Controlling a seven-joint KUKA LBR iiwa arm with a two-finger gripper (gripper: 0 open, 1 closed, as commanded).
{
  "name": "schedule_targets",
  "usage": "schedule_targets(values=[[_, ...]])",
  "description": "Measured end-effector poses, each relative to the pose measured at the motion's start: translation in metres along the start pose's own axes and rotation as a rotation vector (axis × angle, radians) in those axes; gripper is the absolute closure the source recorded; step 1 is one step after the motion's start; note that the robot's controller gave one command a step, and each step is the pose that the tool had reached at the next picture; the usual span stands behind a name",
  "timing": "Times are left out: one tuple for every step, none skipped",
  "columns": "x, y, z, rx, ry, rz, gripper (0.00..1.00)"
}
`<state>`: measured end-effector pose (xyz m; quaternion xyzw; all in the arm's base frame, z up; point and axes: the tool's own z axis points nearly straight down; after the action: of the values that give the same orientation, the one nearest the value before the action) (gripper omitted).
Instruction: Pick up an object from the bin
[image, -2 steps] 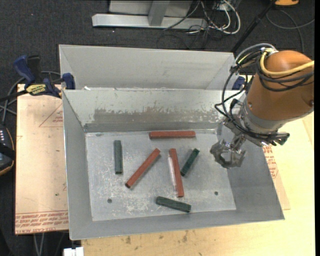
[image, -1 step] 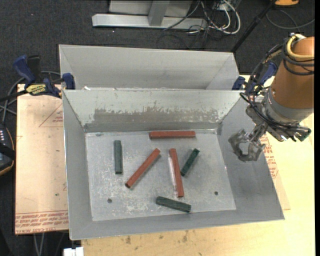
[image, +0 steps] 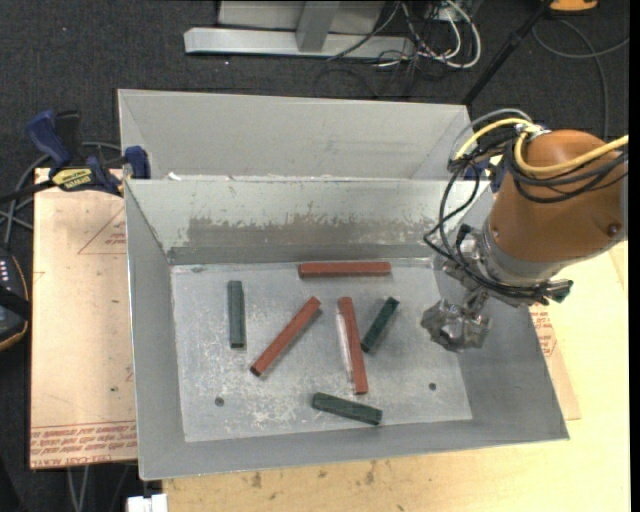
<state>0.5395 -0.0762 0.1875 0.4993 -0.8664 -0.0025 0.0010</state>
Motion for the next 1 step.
schedule_targets(values=[[0.0002,-0.0012,-0.0020,0.004,-0.001,0.002,0.00]])
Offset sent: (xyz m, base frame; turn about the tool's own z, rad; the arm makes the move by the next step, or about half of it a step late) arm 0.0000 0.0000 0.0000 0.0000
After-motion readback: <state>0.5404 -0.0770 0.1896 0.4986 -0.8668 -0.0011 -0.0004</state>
